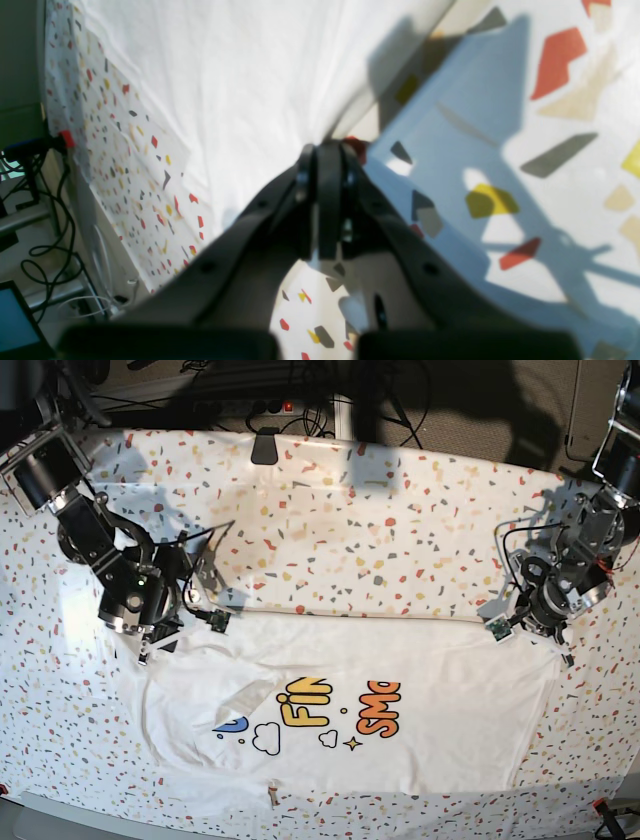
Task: Fold the T-shirt properly
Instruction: 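Grasp the folded edge of the shirt with both grippers, then drag the shirt with both grippers toward the robot base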
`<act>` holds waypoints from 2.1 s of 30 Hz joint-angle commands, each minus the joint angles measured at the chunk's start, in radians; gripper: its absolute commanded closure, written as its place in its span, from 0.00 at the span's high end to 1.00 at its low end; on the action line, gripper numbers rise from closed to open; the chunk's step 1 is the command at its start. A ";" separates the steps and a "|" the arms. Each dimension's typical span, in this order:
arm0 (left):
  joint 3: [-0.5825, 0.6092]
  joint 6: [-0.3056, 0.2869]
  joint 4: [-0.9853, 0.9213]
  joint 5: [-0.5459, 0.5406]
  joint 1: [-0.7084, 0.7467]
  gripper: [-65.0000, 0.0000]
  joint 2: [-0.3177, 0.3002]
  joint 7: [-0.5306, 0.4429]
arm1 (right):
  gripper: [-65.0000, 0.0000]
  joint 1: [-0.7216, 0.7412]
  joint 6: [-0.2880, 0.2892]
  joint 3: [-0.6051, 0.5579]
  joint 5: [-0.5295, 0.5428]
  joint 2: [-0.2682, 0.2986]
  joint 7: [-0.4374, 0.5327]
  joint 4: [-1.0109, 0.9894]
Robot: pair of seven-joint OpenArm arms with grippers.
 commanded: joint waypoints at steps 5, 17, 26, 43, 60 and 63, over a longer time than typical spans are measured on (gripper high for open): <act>-0.009 0.008 0.005 -0.029 -0.020 0.00 0.002 -0.017 | 0.56 0.025 -0.014 0.011 -0.174 0.005 0.158 -0.067; -0.009 0.009 0.005 -0.026 -0.019 0.00 0.013 -0.020 | 0.35 0.025 -0.083 0.011 -0.332 -0.066 0.269 -0.201; -0.009 0.009 0.005 -0.026 -0.019 0.00 0.013 -0.019 | 0.00 0.025 -0.090 0.012 -0.314 -0.066 0.198 -0.201; -0.009 0.010 0.162 -0.180 0.000 0.00 0.010 0.352 | 0.00 -0.114 -0.150 0.012 -0.176 0.130 0.104 0.011; -0.009 0.112 0.595 -0.217 0.398 0.00 0.007 0.658 | 0.00 -0.336 -0.206 0.012 -0.087 0.426 -0.006 0.264; -0.009 0.124 0.656 -0.217 0.469 0.00 0.007 0.680 | 0.00 -0.384 -0.210 0.012 -0.087 0.465 -0.023 0.287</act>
